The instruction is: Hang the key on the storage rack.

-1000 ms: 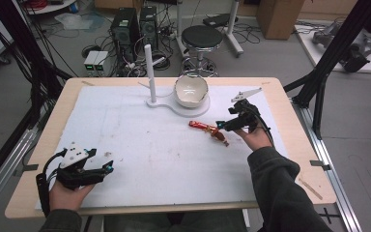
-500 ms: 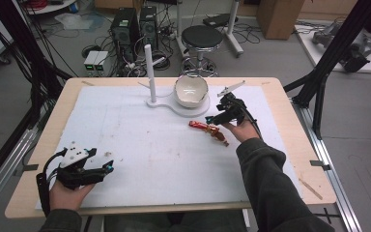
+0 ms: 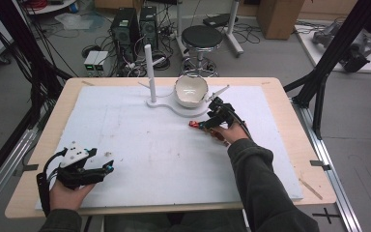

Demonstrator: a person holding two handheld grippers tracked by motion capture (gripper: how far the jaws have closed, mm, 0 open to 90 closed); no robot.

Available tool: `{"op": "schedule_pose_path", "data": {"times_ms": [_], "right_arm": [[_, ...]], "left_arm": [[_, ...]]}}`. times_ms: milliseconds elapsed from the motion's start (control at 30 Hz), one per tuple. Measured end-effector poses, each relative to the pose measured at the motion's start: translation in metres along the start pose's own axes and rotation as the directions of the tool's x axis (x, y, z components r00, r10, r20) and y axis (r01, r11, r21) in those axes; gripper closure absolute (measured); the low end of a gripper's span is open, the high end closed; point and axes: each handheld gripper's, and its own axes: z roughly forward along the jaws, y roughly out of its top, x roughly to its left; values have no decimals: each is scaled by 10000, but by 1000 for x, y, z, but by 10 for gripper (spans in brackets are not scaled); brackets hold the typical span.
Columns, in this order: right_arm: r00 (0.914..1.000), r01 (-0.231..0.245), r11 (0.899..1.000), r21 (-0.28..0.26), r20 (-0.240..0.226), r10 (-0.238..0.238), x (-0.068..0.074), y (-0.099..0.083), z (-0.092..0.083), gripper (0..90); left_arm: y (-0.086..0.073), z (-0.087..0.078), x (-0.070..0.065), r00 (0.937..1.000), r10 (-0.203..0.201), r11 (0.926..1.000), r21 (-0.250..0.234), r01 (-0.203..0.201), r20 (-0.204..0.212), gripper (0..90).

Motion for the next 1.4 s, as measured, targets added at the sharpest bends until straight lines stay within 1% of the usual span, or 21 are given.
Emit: {"op": "schedule_pose_path", "data": {"times_ms": [67,100,200,433,467,600,733,833,900,933,1133,1267,1300,1333,1400], "right_arm": [[9998,169,9998,136,65,-170,0,0,2,319],[9999,157,9996,231,-14,-157,0,0,3,326],[9997,250,9989,408,-13,-250,0,-1,7,335],[9990,447,9971,615,-44,-445,1,-1,13,382],[9992,404,9968,692,-56,-401,1,-2,14,388],[9987,509,9947,897,-11,-510,0,-2,17,413],[9985,541,9935,1002,10,-545,0,-3,18,443],[9969,778,9911,1081,2,-783,1,-2,21,464],[9971,754,9906,1141,-28,-756,2,-2,22,478],[9966,827,9899,1148,-30,-829,2,-2,23,483],[9961,884,9896,1137,-67,-882,2,-2,23,531],[9957,922,9892,1136,-217,-903,1,-1,24,574],[9949,999,9890,1095,-241,-978,1,-1,24,590],[9950,981,9890,1111,-314,-952,1,-1,24,602],[9948,998,9892,1077,-297,-971,0,-1,24,624]], "left_arm": [[0,0,0,10000,-4,10000,1,4,-7,263],[0,0,0,10000,-2,10000,12,2,2,264],[0,0,0,10000,-3,10000,16,3,1,264],[0,0,0,10000,5,10000,15,-5,-18,264],[0,0,0,10000,-1,10000,16,1,-4,264],[0,0,0,10000,4,10000,20,-4,1,265],[0,0,1,10000,2,10000,21,-2,18,265],[0,0,1,10000,9,10000,27,-9,43,265],[0,0,1,10000,7,10000,30,-7,42,266],[0,0,1,10000,12,10000,35,-12,44,265],[0,0,1,10000,11,10000,49,-11,41,265],[0,0,0,10000,28,10000,63,-28,42,265],[0,0,0,10000,6,10000,48,-6,43,265],[0,1,0,10000,-31,10000,17,31,41,265],[0,1,0,10000,-1,10000,20,1,58,266]]}}
